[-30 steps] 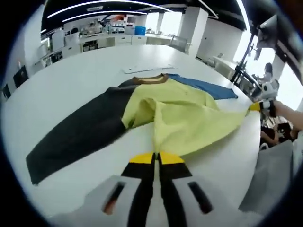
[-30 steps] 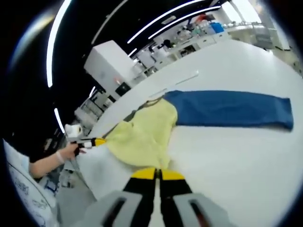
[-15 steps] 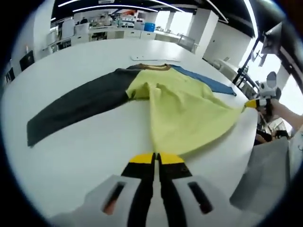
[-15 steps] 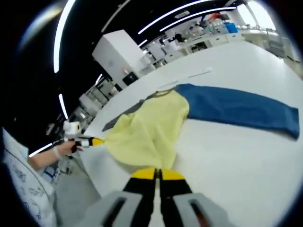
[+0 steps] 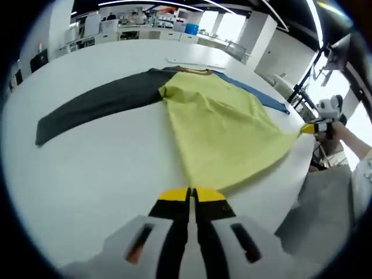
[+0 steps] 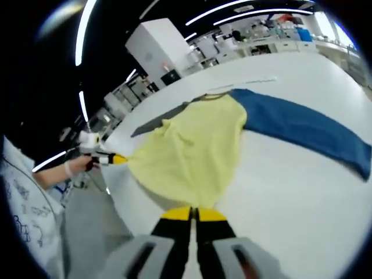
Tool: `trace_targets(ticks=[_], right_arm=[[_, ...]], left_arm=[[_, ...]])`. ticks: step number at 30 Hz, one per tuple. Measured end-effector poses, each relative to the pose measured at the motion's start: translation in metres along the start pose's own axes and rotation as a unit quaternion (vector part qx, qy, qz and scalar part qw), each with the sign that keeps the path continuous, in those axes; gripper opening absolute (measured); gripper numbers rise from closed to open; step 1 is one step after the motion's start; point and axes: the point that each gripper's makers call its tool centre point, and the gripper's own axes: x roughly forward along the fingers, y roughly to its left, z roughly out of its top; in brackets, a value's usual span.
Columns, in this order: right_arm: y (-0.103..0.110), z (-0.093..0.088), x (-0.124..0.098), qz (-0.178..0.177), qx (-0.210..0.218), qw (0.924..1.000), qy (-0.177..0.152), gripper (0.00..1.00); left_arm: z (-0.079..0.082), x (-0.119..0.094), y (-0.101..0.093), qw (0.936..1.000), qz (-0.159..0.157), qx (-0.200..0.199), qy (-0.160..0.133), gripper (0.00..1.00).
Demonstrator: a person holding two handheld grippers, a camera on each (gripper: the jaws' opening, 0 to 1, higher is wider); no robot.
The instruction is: Fold the garment on the visible template until the final outline fits inside the template.
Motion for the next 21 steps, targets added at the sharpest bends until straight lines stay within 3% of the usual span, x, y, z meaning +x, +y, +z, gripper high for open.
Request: trace_targets(ticks=[7, 13, 16, 21], right_arm=[[-0.002, -0.015, 0.001, -0.008, -0.058, 0.9972, 0.045, 0.0], [0.002, -0.031, 0.004, -0.015, -0.129, 0.9875, 0.089, 0.0], [0.0, -0.036, 0.004, -0.025, -0.182, 0.9764, 0.113, 0.0], [0.003, -0.041, 0.009, -0.026, -0.206, 0.97, 0.126, 0.0]], left_arm=[[-0.015, -0.001, 0.003, 0.9998, 0.0, -0.001, 0.019, 0.0], [-0.021, -0.005, 0.003, 0.9996, 0.004, -0.01, 0.024, 0.0], [-0.025, -0.007, 0.008, 0.9995, 0.008, -0.012, 0.028, 0.0], [-0.03, -0.008, 0.007, 0.9993, 0.005, -0.028, 0.026, 0.0]])
